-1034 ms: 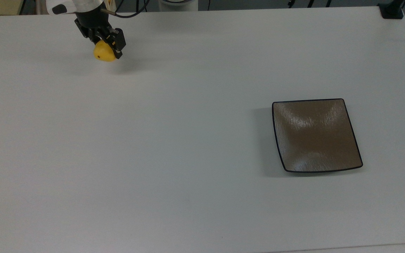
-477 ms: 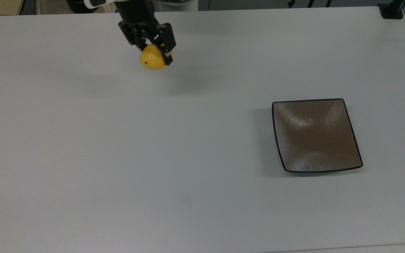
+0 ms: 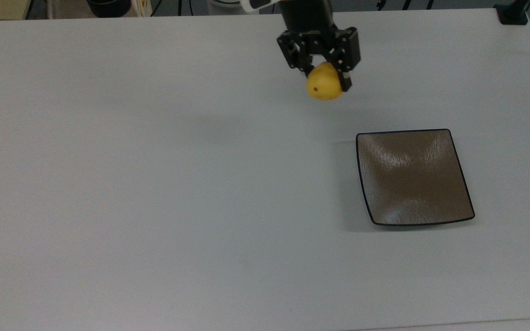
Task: Put potatoes on a ceramic plate
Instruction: 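Lift the potato and carry it toward the brown square plate, then lower the potato onto the plate and open the gripper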
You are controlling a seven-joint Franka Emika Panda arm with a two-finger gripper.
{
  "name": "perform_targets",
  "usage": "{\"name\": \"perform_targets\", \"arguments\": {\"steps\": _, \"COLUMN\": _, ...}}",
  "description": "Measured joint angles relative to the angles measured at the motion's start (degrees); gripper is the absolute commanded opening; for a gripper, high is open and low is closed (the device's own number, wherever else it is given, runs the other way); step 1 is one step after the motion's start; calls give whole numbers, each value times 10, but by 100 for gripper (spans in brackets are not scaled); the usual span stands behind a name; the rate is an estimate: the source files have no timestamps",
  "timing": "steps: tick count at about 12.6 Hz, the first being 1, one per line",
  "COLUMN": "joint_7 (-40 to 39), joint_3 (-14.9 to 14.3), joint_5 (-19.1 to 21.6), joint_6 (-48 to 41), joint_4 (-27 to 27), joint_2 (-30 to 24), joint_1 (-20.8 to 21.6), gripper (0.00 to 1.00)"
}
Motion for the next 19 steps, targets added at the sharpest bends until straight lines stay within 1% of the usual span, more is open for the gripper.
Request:
{"name": "perform_targets", "arguments": {"steps": 2, "joint_7": 33, "joint_3": 7, "joint_5": -10, "joint_6": 57, "joint_4": 34, "joint_2": 58, "joint_1": 34, "gripper": 44}}
{"name": "perform_targets", "arguments": {"steps": 3, "joint_7": 45, "joint_3": 7, "joint_5": -27, "joint_6": 81, "joint_4": 56, "joint_2": 93, "joint_1": 49, "gripper": 43}}
{"name": "perform_targets", "arguments": {"steps": 5, "joint_7": 91, "joint_3": 8, "joint_5": -87, "joint_6": 108, "joint_4": 110, "joint_2": 177, "joint_1": 84, "gripper": 44}}
{"name": "perform_targets", "arguments": {"steps": 6, "joint_7": 108, "joint_3": 7, "joint_5": -109, "joint_6": 112, "joint_4": 129, "joint_2": 205, "joint_1": 94, "gripper": 45}}
{"name": "perform_targets", "arguments": {"steps": 7, "joint_7": 134, "joint_3": 7, "joint_5": -141, "joint_6": 116, "joint_4": 156, "joint_2": 243, "joint_1": 108, "gripper": 48}}
{"name": "perform_targets", "arguments": {"steps": 9, "joint_7": 165, "joint_3": 7, "joint_5": -179, "joint_6": 121, "joint_4": 185, "joint_2": 289, "joint_1": 123, "gripper": 70}}
{"name": "perform_targets", "arguments": {"steps": 10, "joint_7": 176, "joint_3": 7, "joint_5": -194, "joint_6": 122, "joint_4": 192, "joint_2": 305, "joint_1": 128, "gripper": 89}}
{"name": "perform_targets", "arguments": {"steps": 11, "joint_7": 182, "joint_3": 7, "joint_5": -206, "joint_6": 122, "joint_4": 196, "joint_2": 313, "joint_1": 129, "gripper": 100}}
{"name": "perform_targets", "arguments": {"steps": 16, "joint_7": 184, "joint_3": 7, "joint_5": -226, "joint_6": 122, "joint_4": 210, "joint_2": 311, "joint_1": 127, "gripper": 100}}
{"name": "perform_targets", "arguments": {"steps": 19, "joint_7": 184, "joint_3": 7, "joint_5": -226, "joint_6": 119, "joint_4": 208, "joint_2": 279, "joint_1": 120, "gripper": 100}}
